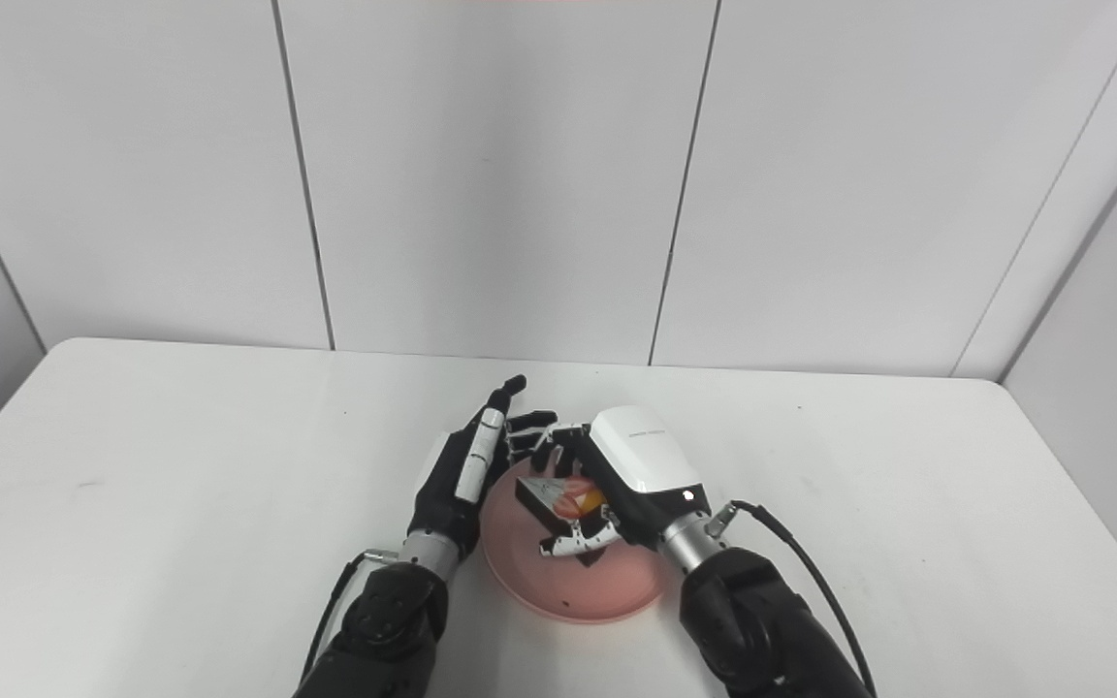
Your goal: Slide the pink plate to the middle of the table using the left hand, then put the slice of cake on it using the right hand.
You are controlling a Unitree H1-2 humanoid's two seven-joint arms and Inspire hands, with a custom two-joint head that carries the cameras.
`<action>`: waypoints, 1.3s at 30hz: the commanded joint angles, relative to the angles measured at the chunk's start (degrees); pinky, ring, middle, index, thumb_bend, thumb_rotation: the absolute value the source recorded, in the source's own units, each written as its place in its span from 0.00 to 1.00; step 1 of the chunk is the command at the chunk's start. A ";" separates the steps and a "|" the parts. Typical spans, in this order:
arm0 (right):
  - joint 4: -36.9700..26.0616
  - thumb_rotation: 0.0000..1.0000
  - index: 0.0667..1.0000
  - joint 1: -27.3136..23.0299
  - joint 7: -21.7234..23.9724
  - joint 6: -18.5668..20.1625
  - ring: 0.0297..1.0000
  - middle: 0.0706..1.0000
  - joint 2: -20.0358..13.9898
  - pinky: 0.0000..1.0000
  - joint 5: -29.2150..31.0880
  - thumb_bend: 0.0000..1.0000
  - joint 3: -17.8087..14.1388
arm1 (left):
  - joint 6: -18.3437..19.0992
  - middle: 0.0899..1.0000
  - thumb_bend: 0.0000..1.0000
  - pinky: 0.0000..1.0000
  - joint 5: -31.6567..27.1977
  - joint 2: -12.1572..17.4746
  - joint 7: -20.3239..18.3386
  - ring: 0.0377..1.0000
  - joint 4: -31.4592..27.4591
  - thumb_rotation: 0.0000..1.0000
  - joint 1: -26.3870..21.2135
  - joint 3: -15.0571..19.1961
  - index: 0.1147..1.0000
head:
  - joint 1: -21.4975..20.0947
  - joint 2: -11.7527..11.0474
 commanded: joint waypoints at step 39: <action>6.91 1.00 0.76 2.00 -6.73 -10.13 0.71 0.75 6.92 0.64 37.58 0.76 -19.94 | 0.43 0.77 0.71 0.69 2.57 0.74 3.14 0.75 -4.51 1.00 5.19 0.57 0.86 | -0.65 0.54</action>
